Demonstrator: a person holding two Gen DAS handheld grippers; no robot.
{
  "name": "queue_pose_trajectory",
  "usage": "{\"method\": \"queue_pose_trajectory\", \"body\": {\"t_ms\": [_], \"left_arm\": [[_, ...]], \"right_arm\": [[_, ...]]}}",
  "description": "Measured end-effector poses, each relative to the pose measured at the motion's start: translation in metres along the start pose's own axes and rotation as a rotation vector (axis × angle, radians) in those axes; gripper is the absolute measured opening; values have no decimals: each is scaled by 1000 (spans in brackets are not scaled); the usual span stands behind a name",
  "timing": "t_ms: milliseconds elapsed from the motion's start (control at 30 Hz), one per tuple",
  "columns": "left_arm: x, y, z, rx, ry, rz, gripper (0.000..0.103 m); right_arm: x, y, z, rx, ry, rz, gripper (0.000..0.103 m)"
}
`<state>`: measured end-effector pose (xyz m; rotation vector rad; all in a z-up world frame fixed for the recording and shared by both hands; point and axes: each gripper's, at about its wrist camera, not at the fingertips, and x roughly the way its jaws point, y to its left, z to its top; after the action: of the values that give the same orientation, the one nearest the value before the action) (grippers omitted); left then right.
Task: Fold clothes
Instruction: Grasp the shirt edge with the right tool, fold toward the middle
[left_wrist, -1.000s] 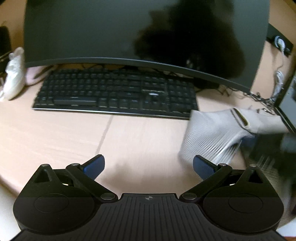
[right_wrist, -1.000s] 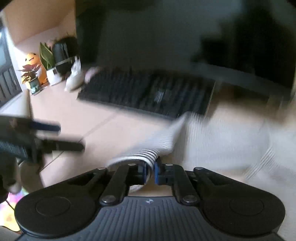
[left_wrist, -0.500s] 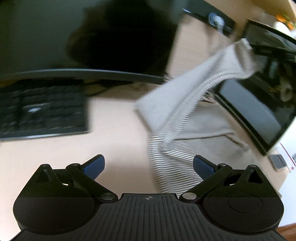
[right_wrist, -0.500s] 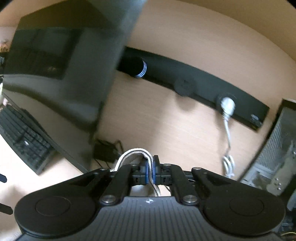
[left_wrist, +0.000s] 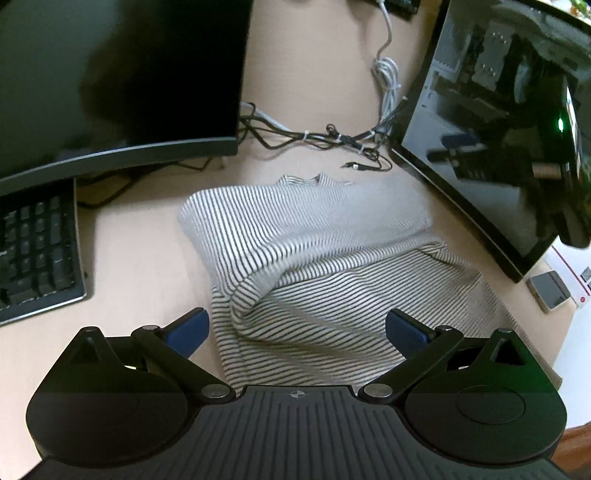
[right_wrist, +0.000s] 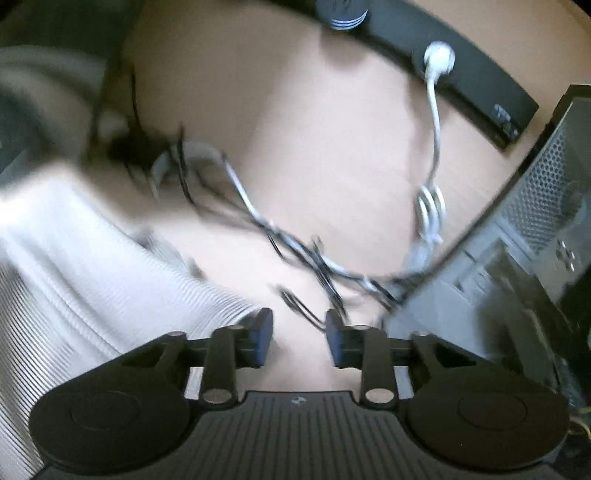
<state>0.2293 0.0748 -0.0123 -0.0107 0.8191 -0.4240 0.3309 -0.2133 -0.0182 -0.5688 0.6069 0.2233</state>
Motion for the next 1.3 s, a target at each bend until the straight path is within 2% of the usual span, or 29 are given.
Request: {"method": "queue_pose_trajectory", "body": {"t_ms": [167,300,433,467,500,633,767,833,900,967,1067,1100,1167,1233,1300], "left_arm": [[14,-9,15,35,-14,-22,103],[24,-17,27,51,-24,-32,103],[29,-23,32,59,-17,-34,103],[28,-24,32,63,-19,-33,103],[28,-25,33,68,-21,-32,103],[25,-23,38,62,-61,-32,103],[31,-23,49,0,-101,-59,103],[45,-23,52,-12,-97,-73,103],[64,-19,52,-33,-54,-39,103],[81,-13,52,-46,-14,9,103],[89,-7,52,-62,-5,46,103],[88,-6,52,-68,-7,43,103],[87,-6,53,-71,-8,45,103],[86,-7,52,-70,-6,51,103],[86,-6,51,-66,-5,54,103]], "right_arm": [[11,-5,-14,231,10,106,34],[20,-9,-25,416,18,190,49],[29,-13,-37,601,27,275,49],[32,-14,-39,647,29,296,37],[31,-12,-42,660,22,302,8],[12,-12,-49,657,-51,276,4],[9,-25,-65,653,-20,231,4],[16,-21,-75,645,18,234,6],[20,-18,-82,637,35,232,10],[15,-18,-79,620,16,209,15],[3,-22,-67,579,-47,176,24],[2,-24,-63,574,-64,181,30],[4,-27,-55,579,-80,194,36],[17,-28,-52,590,-53,201,40],[38,-25,-55,607,17,219,42]]}}
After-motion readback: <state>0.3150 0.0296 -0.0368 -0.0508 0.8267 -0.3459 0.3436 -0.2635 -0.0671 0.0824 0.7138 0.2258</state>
